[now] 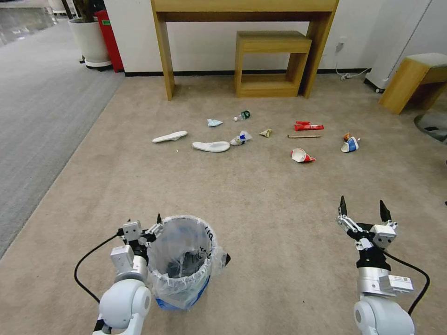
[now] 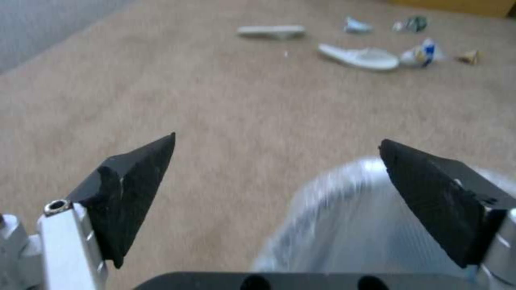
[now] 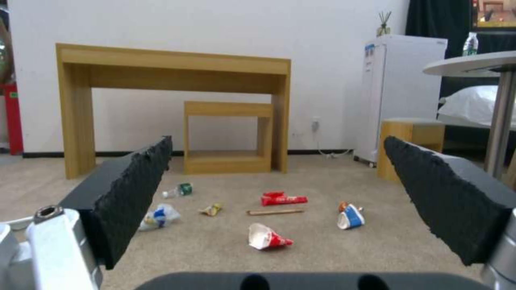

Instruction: Pick up the trash bin and place the garbage on the floor into it.

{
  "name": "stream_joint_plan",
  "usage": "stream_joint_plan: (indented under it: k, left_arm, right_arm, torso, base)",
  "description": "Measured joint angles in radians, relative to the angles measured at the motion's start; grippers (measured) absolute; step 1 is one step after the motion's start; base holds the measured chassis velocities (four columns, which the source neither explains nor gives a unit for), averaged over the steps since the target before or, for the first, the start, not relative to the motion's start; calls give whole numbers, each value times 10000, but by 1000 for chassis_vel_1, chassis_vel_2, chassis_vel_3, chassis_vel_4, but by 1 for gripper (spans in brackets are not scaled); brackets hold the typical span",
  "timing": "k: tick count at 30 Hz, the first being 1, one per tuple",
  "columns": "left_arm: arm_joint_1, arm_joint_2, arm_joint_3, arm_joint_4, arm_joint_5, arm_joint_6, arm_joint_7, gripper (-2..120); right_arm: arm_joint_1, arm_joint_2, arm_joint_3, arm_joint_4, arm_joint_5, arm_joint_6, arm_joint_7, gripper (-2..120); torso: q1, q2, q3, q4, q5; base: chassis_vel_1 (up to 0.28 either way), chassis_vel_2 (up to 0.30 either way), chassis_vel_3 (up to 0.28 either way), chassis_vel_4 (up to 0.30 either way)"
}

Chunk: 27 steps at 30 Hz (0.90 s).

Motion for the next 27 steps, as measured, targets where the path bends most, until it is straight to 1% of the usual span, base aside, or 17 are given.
stream_joint_plan:
  k: [3, 7, 9, 10, 11, 13, 27]
  left_arm:
    - [-52, 92, 238, 168, -269, 314, -351, 100]
    - [-130, 187, 317, 381, -366, 384, -503, 100]
    - [-226, 369, 379, 621, -675, 545, -692, 100]
    - [-226, 369, 379, 621, -675, 545, -692, 100]
    - [-285, 443, 434, 758, -915, 561, -862, 100]
    - [-329, 479, 463, 832, -1040, 566, -1007, 100]
    - [-339, 478, 474, 862, -1073, 592, -1031, 100]
  right_arm:
    - [-94, 29, -13, 21, -120, -13, 7, 100]
    - [-144, 50, -30, 16, -191, -12, 24, 100]
    - [-219, 47, -84, 41, -190, -44, 89, 100]
    - [-219, 47, -84, 41, -190, -44, 89, 100]
    - [-241, 46, -96, 72, -168, -90, 112, 100]
    - [-241, 48, -100, 94, -158, -113, 124, 100]
    - [-238, 57, -102, 98, -147, -127, 127, 100]
  torso:
    - [0, 0, 0, -1, 0]
    - [0, 0, 0, 0, -1]
    - [0, 0, 1, 0, 0]
    - [0, 0, 1, 0, 0]
    - [0, 0, 0, 1, 1]
    - [-1, 1, -2, 2, 6]
    - [-1, 1, -1, 0, 2]
  base:
    - [0, 0, 0, 0]
    - [0, 0, 0, 0]
    - [0, 0, 0, 0]
    - [0, 0, 0, 0]
    - [0, 0, 0, 0]
    - [0, 0, 0, 0]
    - [0, 0, 0, 0]
